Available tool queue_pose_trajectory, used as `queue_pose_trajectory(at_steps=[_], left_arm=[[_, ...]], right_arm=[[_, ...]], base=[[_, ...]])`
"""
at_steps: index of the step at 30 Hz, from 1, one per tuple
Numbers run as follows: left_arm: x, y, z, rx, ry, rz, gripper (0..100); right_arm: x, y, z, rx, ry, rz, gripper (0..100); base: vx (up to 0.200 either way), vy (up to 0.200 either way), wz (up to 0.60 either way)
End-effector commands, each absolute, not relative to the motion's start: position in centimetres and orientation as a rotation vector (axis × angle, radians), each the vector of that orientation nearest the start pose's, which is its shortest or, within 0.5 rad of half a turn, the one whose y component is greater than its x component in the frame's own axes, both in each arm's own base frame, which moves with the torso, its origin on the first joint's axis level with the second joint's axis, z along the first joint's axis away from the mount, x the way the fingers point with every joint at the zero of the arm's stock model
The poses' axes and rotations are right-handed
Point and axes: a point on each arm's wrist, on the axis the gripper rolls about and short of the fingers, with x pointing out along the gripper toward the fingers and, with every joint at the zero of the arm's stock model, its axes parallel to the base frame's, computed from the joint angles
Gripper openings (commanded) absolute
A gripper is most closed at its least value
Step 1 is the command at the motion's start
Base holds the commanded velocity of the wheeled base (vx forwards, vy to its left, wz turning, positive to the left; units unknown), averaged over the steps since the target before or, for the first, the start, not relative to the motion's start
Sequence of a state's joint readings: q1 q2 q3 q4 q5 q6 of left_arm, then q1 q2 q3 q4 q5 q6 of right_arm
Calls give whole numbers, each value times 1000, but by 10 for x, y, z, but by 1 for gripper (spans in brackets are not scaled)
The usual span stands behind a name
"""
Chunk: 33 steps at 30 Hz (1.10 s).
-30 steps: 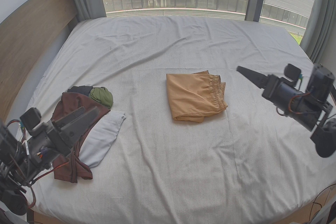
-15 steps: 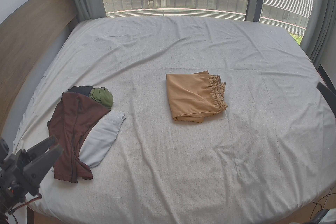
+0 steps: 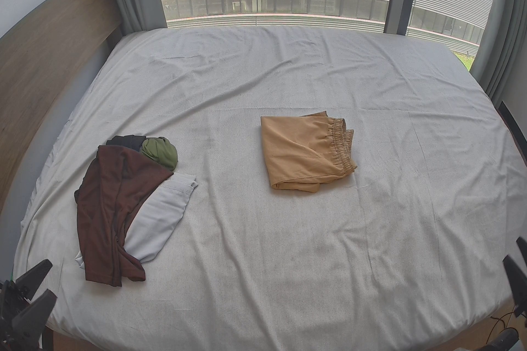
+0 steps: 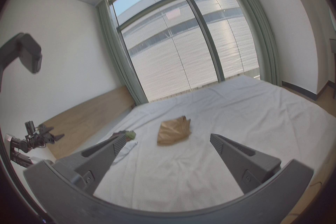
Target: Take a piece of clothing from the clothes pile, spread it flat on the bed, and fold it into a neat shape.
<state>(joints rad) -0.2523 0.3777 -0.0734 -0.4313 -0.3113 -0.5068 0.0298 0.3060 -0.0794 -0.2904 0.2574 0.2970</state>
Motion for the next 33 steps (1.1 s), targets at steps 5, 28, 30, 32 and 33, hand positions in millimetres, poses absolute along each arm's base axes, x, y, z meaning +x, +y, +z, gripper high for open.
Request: queue_pose_trajectory(at_steps=[5, 28, 30, 32, 33], left_arm=[[-23, -5, 128, -450, -131, -457, 100], [-23, 0, 82, -9, -35, 27, 100], [-24, 1, 82, 6, -9, 63, 100], [-25, 1, 82, 15, 0, 61, 100], [-25, 1, 82, 17, -4, 58, 100]], right_arm=[[-24, 5, 83, 243, -47, 241, 100], [-23, -1, 75, 11, 1, -25, 100], [-23, -1, 75, 11, 1, -26, 100], [-23, -1, 75, 9, 1, -25, 100], [-23, -1, 75, 9, 1, -25, 100]], base=[[0, 0, 0], [0, 0, 0], [0, 0, 0], [0, 0, 0], [0, 0, 0]])
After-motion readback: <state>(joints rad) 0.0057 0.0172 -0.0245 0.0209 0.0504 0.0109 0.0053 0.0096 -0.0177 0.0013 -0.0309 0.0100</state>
